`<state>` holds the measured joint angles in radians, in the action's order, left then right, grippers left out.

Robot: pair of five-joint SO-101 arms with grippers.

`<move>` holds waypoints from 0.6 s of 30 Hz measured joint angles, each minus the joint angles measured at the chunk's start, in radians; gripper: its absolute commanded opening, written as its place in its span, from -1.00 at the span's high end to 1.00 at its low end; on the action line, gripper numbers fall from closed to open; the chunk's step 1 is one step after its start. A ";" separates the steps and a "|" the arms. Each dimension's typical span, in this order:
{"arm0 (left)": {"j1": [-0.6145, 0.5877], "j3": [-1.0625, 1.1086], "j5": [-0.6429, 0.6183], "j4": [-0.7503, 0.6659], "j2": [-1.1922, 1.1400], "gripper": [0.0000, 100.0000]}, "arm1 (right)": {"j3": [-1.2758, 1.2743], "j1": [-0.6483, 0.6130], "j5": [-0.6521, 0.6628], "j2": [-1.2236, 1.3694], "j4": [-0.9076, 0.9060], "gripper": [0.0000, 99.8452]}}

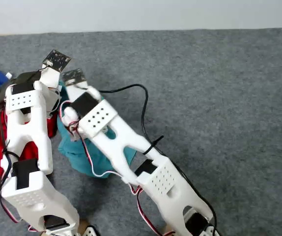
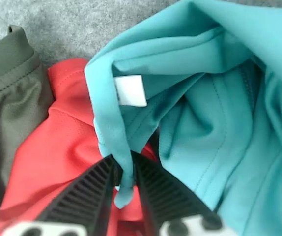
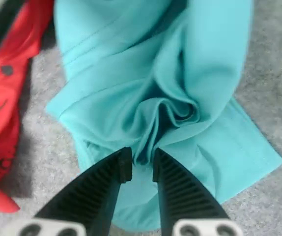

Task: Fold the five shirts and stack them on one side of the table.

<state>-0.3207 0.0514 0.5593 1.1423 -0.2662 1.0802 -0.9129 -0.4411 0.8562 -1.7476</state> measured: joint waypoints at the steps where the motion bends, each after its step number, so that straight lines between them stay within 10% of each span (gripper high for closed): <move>1: 0.000 0.000 0.000 0.000 0.000 0.99 | 0.000 -0.006 0.006 0.000 0.000 0.81; 18: 0.000 0.000 0.000 0.000 0.000 0.99 | 0.072 -0.018 0.017 0.002 0.000 0.81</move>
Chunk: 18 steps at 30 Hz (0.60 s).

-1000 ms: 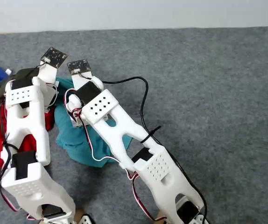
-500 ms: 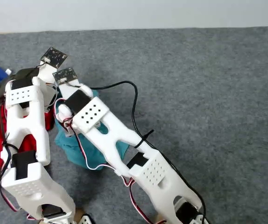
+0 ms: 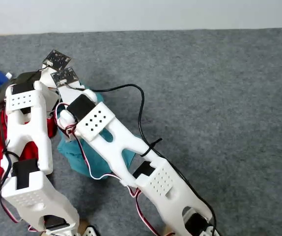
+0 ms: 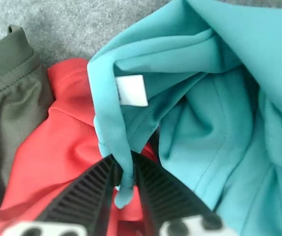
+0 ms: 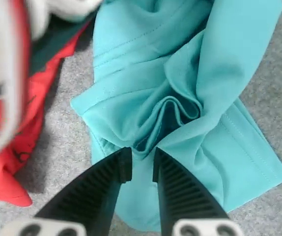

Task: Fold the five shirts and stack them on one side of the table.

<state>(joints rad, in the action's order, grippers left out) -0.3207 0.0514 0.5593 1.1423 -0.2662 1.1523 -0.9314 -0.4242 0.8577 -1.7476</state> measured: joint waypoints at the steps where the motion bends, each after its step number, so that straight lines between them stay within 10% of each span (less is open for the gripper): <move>1: 0.000 0.000 0.000 0.000 0.000 0.99 | 0.000 0.006 0.000 0.008 0.000 0.81; 18: 0.000 0.000 0.000 0.000 0.000 0.99 | 0.143 0.031 0.029 0.044 -0.002 0.55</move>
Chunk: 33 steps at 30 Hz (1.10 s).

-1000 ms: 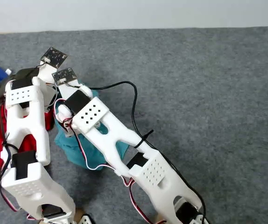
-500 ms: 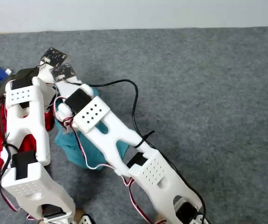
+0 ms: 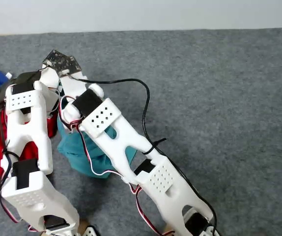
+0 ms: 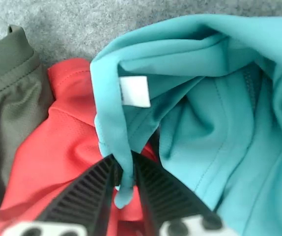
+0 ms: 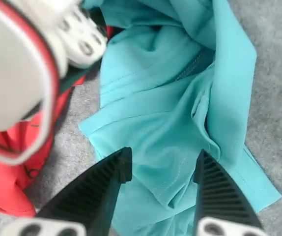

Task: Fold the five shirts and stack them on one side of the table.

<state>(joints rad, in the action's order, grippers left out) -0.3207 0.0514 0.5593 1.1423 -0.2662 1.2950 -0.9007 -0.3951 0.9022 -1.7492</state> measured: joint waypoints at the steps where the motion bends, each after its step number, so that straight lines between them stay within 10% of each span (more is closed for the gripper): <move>1: 0.000 0.000 0.000 0.000 0.000 0.99 | -0.006 0.000 0.000 0.011 0.000 0.55; 33: -0.018 0.003 0.000 -0.026 0.000 0.99 | -0.064 0.009 -0.094 0.130 0.000 0.79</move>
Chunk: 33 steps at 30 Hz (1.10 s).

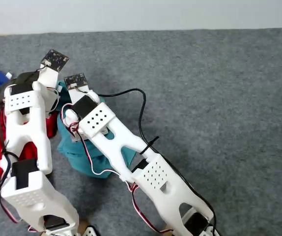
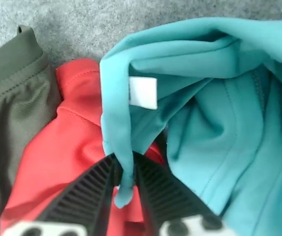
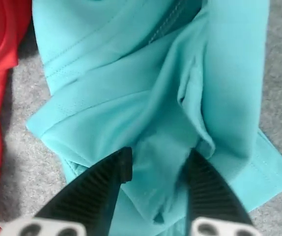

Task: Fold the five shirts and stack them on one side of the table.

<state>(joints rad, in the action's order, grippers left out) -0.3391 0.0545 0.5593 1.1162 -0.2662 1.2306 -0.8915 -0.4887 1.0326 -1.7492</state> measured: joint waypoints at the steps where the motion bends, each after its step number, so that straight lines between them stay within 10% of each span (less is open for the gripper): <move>1: -0.005 0.000 0.000 0.000 0.000 0.99 | 0.000 0.000 0.000 0.000 0.000 0.82; 33: 0.034 -0.100 0.000 0.144 0.114 0.99 | 0.000 0.203 0.097 -0.278 -0.002 0.98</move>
<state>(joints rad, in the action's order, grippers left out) -0.3053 -0.0453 0.5593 1.2605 -0.1527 1.2306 -0.6889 -0.3920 0.7549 -1.7507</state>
